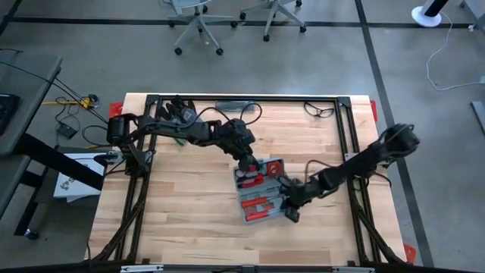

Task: Prefit tool cases
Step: Close the gray prefit tool case, then return to Home Position

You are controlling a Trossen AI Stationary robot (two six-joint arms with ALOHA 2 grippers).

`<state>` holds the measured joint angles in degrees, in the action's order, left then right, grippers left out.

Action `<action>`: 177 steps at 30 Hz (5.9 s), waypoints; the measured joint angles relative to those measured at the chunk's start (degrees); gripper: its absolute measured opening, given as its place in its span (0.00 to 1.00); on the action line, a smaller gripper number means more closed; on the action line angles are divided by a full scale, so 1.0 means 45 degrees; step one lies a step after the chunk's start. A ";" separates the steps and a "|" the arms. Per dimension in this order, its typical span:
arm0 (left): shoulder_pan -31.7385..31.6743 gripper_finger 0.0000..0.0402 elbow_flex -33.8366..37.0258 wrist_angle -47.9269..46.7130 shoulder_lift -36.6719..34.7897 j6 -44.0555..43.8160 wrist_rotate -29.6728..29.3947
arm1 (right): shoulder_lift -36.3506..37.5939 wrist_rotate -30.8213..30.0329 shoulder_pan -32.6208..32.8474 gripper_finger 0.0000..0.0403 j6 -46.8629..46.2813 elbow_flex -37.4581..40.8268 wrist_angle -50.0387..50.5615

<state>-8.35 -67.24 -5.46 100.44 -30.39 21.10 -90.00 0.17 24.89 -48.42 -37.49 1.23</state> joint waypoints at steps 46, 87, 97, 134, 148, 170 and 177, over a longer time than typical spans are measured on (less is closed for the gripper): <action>0.3338 0.20 -0.0034 0.0570 0.0055 -0.2329 -0.0789 | -0.1363 -0.1306 -0.1704 0.00 0.0401 -0.1198 0.0099; 0.7247 0.08 0.0009 0.2753 0.1725 -0.6553 -0.7020 | 0.2094 -0.1183 -0.3448 0.00 0.2743 -0.1225 0.1412; 0.9357 0.04 0.0005 -0.0777 0.1483 -1.1001 -0.9833 | 0.1602 0.1195 -0.5393 0.00 0.3931 -0.1225 0.2041; 0.6507 0.03 0.1685 -0.4007 0.0531 -0.9436 -0.8440 | 0.1845 0.0392 -0.3600 0.00 0.1734 -0.1239 0.5096; 0.8020 0.03 0.4975 0.1845 -0.3042 -1.0466 -1.3629 | 0.2875 0.3383 -0.4120 0.00 0.0722 -0.0199 -0.5735; 0.8443 0.04 0.7096 1.0805 -0.3580 -0.6213 -1.3722 | -0.4117 0.8032 -0.4358 0.00 -0.3891 -0.0346 -1.6615; 0.7727 0.04 0.7090 1.0296 -0.3436 -0.7007 -1.3020 | -0.0025 0.7335 -0.4143 0.00 -0.1149 -0.0370 -0.9846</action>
<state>26.42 -35.34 40.87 84.98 -61.93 -37.49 -90.11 33.18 6.24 -53.59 -39.16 -43.08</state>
